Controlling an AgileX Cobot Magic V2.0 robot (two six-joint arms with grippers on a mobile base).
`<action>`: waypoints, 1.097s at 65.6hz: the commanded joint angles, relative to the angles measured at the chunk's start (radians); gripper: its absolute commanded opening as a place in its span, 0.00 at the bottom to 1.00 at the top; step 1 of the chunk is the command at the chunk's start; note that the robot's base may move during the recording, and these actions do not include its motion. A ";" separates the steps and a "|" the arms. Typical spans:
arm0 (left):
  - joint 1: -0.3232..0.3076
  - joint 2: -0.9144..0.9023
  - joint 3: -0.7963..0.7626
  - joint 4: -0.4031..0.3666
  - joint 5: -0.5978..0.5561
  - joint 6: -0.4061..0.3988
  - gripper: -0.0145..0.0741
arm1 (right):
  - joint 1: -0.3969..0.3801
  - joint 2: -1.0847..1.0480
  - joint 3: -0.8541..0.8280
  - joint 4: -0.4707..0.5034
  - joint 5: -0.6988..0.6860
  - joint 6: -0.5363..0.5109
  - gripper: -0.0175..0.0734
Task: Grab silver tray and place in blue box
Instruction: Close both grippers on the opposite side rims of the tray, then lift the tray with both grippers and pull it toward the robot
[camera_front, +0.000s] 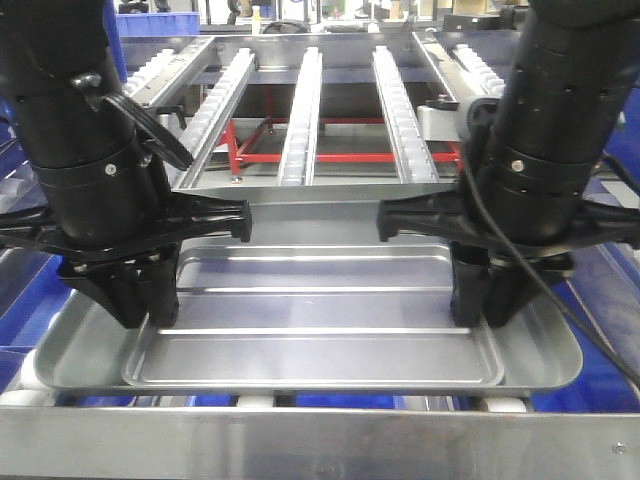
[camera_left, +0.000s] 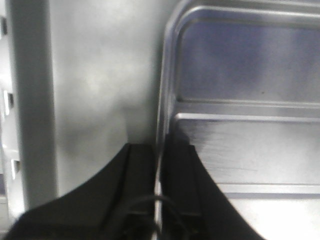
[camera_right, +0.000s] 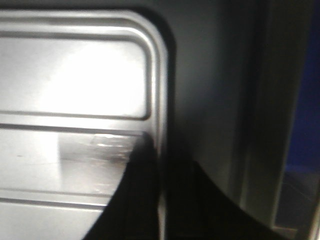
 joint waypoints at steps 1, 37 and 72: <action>0.000 -0.040 -0.027 0.014 -0.009 -0.002 0.05 | -0.006 -0.035 -0.024 -0.028 -0.012 -0.003 0.24; 0.000 -0.040 -0.037 0.013 -0.011 -0.002 0.05 | -0.006 -0.037 -0.024 -0.020 -0.008 -0.003 0.25; -0.101 -0.279 -0.086 0.095 0.207 -0.132 0.05 | 0.082 -0.319 -0.006 -0.166 0.158 0.252 0.25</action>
